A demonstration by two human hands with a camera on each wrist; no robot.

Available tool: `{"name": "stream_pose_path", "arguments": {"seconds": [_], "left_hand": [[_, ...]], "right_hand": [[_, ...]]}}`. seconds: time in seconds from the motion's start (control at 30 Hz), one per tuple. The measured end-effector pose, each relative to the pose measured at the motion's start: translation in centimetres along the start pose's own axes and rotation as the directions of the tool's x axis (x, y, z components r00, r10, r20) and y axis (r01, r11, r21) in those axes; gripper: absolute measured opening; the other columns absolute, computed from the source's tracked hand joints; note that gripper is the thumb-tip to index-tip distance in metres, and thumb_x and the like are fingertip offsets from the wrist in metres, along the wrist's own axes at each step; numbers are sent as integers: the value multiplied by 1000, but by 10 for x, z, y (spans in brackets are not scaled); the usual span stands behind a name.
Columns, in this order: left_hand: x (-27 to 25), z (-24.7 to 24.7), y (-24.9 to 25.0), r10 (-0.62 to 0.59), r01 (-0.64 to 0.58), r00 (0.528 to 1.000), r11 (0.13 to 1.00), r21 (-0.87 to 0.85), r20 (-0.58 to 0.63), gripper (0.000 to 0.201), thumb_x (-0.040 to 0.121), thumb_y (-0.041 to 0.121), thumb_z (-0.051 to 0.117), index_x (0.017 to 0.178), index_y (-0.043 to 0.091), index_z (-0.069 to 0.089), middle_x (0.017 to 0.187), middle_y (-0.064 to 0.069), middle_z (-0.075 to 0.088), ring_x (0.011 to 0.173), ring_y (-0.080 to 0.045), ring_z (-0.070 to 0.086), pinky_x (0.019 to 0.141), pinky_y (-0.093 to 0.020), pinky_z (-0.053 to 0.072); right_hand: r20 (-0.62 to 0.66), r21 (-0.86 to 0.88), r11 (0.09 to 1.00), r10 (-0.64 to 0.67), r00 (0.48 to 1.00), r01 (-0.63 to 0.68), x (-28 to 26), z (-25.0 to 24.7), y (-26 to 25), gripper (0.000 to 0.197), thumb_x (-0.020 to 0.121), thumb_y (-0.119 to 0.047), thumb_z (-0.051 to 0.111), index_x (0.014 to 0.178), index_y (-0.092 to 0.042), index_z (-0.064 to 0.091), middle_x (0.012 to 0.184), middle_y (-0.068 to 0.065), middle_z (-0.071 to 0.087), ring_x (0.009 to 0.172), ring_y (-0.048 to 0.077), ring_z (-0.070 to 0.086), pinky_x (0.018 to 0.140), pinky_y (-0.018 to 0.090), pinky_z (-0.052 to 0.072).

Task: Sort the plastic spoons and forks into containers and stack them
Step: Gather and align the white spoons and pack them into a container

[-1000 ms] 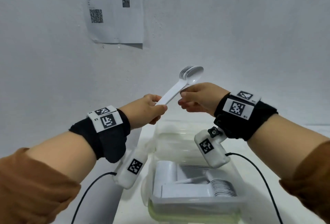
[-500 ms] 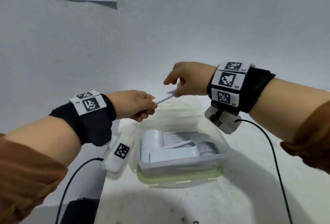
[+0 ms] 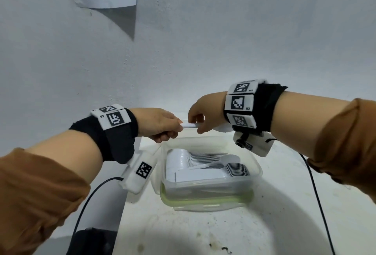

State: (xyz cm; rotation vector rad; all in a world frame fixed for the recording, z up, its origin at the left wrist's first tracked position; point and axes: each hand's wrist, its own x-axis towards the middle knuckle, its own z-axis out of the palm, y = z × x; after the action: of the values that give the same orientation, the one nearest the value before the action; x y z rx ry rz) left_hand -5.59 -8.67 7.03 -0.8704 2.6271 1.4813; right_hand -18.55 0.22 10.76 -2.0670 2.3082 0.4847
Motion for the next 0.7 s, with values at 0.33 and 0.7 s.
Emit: {"name": "stream_pose_path", "arguments": {"seconds": [0.33,0.7], "left_hand": [[0,2,-20,38,-52,995,987,-153,-97,79,64,82,45,106,16,57,81,3,54,62,-7,49,57,-17,42],[5,13,-54,-132,151,988,891,427,-75,132,45,94,36,151,22,6,155,7,22,140,-11,28,116,-36,21]], "right_hand": [[85,182,983,-2,996,-13,2,13,9,21,87,-26,60,107,-22,63,83,-12,58,76,9,52,68,19,41],[321,287,958,-100,942,4,16,26,24,22,88,-19,58,109,-24,62,92,-11,68,82,10,57,84,29,46]]}}
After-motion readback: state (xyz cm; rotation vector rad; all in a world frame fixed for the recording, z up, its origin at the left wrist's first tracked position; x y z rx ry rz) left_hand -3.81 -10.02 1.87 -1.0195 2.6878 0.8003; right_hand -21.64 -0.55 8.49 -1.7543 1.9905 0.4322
